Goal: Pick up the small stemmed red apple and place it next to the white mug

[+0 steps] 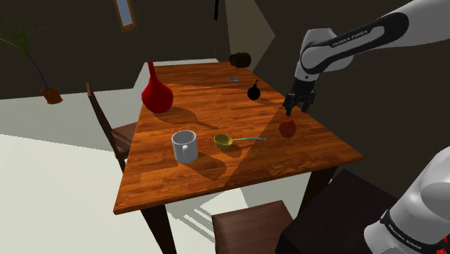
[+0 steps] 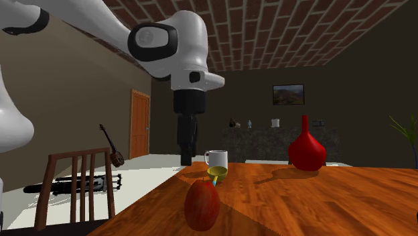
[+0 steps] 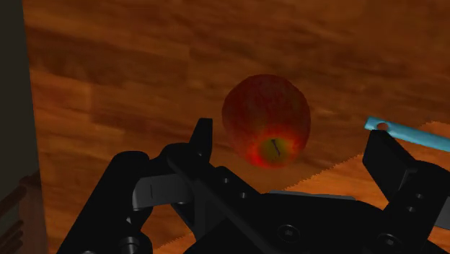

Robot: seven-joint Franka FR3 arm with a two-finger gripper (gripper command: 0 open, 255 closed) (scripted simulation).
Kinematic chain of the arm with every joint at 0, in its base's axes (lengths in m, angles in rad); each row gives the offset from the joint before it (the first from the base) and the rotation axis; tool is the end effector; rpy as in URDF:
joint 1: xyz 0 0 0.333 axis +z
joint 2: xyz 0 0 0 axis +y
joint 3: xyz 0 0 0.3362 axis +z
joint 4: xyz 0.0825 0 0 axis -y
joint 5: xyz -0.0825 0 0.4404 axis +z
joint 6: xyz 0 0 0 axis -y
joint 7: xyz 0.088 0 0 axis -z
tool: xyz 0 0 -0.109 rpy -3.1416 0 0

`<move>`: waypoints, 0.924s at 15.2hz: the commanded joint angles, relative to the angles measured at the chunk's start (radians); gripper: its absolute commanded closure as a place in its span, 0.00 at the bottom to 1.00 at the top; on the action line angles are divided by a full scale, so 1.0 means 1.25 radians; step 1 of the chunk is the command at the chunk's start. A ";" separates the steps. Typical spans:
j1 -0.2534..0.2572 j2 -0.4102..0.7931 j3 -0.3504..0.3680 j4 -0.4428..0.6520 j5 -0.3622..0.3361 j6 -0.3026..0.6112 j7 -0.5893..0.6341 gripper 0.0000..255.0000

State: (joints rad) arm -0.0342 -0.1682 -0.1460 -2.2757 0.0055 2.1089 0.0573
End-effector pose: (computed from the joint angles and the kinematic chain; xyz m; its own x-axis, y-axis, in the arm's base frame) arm 0.5253 -0.0963 0.4142 0.9717 -0.2360 -0.0021 -0.2360 -0.9713 -0.0290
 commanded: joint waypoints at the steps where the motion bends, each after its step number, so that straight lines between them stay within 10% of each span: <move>1: -0.002 0.073 -0.013 0.038 0.028 0.029 -0.022 0.00; 14: -0.002 0.122 -0.012 0.001 0.043 0.113 -0.032 0.00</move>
State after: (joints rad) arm -0.0362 -0.0157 -0.1613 -2.2733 0.0586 2.2498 0.0169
